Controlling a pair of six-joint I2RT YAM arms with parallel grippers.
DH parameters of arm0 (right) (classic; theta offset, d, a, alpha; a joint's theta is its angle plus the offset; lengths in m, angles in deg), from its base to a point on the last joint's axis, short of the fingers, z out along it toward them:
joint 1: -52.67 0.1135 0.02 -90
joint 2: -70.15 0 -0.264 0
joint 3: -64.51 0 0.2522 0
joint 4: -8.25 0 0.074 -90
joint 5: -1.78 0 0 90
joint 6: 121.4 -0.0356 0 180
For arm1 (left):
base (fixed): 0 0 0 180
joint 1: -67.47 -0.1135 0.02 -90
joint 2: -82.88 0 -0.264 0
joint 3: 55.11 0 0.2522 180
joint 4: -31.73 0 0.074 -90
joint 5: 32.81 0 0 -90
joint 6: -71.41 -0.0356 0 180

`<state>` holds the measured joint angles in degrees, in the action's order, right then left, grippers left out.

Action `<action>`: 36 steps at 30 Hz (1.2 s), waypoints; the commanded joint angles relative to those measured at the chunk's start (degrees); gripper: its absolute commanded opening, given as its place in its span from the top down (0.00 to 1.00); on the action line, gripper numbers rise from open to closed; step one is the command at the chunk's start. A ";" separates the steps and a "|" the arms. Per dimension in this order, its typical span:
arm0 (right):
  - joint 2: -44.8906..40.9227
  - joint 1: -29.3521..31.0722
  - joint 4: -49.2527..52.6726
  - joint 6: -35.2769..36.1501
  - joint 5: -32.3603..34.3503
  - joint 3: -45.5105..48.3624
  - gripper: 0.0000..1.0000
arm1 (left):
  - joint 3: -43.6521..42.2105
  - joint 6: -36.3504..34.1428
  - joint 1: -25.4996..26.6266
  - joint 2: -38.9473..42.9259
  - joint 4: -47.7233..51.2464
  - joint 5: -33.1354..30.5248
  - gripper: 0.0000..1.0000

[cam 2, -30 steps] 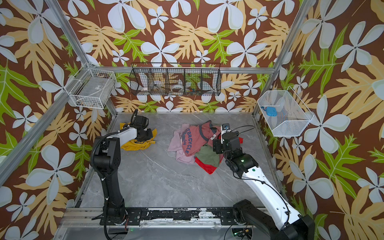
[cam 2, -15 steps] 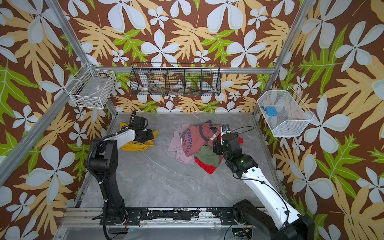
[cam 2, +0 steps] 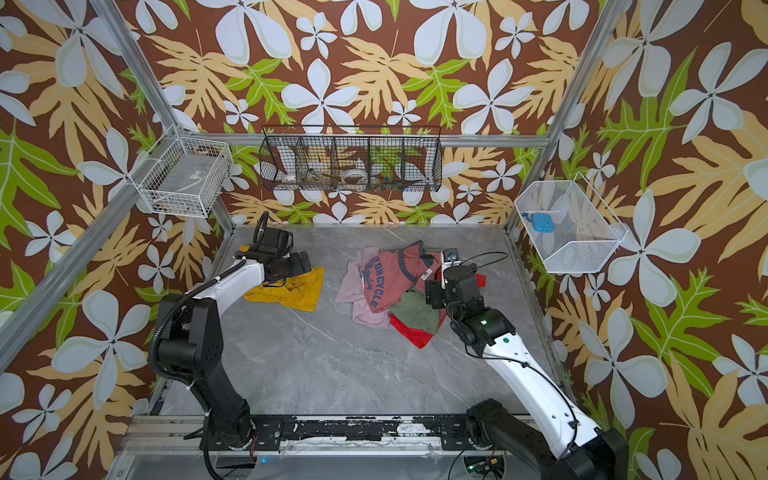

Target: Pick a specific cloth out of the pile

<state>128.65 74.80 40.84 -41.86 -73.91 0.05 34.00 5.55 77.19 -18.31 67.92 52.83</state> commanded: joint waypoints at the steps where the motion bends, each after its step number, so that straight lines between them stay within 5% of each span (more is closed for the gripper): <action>1: 0.36 0.01 -1.20 0.07 -0.24 -0.61 0.19 | -0.89 1.17 0.60 3.48 2.19 -2.71 0.03; 8: 2.29 0.00 -1.61 0.01 -1.58 -1.57 0.19 | -2.69 -1.04 -0.85 10.39 3.84 -7.35 0.00; 17: 3.37 0.02 -2.05 -0.79 -2.90 -2.20 0.19 | 0.50 -5.94 -6.99 0.92 3.13 -6.10 0.02; 20: 3.48 0.02 -1.16 -0.79 -2.88 -2.94 0.19 | 3.87 -6.06 -6.99 -5.03 4.42 -6.93 0.09; 28: 1.44 0.02 -0.61 -0.18 -1.15 -1.52 0.18 | -1.74 -2.74 -5.30 -8.98 2.44 -2.71 0.50; 36: 2.85 0.01 -0.42 -0.18 -1.62 -2.33 0.18 | -3.78 2.69 -4.18 -12.46 -1.83 4.24 0.55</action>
<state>131.49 74.80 40.67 -41.91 -75.99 -1.70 30.66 5.20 72.77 -28.87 64.99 50.26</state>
